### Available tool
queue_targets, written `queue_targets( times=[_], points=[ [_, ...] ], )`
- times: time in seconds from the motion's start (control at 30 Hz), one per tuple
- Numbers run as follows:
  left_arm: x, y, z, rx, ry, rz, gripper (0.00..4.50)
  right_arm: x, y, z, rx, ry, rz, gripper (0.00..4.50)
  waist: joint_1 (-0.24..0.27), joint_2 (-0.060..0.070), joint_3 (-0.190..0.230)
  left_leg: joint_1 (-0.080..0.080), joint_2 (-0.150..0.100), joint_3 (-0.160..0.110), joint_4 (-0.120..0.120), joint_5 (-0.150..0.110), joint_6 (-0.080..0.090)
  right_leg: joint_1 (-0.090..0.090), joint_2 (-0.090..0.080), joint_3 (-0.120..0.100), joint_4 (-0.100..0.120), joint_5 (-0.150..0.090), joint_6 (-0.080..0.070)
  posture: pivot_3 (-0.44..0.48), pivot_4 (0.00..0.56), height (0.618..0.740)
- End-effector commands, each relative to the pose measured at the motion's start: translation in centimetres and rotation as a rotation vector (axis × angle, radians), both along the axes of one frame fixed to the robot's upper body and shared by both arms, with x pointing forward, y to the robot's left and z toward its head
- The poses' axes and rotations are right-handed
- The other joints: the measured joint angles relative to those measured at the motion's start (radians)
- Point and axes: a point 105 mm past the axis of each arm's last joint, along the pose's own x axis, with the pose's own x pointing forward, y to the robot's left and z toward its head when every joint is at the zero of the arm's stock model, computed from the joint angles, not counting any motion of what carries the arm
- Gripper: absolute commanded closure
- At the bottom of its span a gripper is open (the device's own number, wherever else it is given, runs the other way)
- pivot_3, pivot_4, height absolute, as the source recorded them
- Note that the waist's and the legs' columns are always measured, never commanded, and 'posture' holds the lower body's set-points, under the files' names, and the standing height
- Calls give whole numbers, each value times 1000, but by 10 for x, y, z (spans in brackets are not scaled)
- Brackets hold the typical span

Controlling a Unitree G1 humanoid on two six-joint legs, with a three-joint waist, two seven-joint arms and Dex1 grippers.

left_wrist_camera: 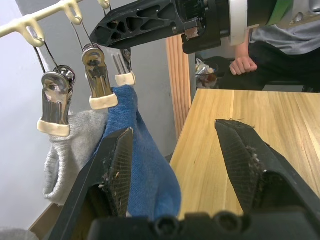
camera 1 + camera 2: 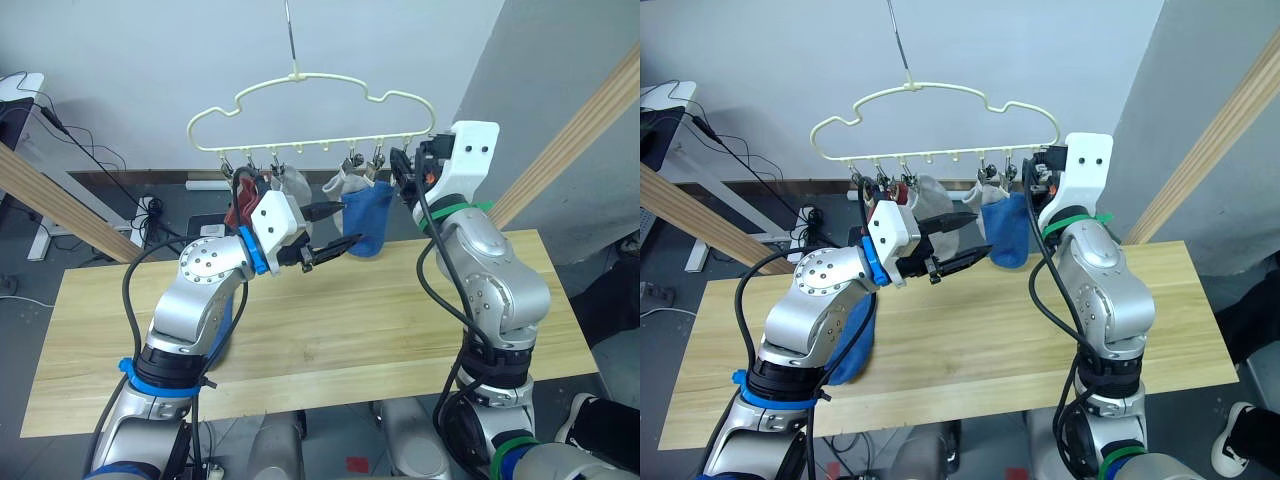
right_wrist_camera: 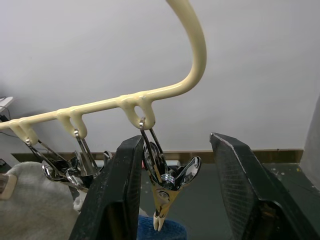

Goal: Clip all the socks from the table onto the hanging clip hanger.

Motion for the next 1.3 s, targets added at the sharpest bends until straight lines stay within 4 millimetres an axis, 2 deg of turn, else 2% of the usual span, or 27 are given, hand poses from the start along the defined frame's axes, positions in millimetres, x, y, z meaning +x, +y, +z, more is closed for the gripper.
queue_targets(
  times=[0.03, 0.47, 1.3],
  points=[
    [-6, -4, 5, -7, -36, -21, 1609, -5, 2, 13, 19, -56, 11, 2309, 0, 0, 0, 0, 0, 0, 0, 0, 0, 0, 0, 0, 0, 0, 0, -204, 306, 740],
    [-7, -6, 5, -6, -37, -25, 1609, -5, -3, 3, 27, -2, -39, 2309, 0, 0, 0, 0, 0, 0, 0, 0, 0, 0, 0, 0, 0, 0, 0, -208, 304, 740],
    [-7, -7, 3, -4, -37, -29, 1609, -6, 5, 9, 30, -38, 19, 2309, 0, 0, 0, 0, 0, 0, 0, 0, 0, 0, 0, 0, 0, 0, 0, -210, 299, 740]
  ],
)
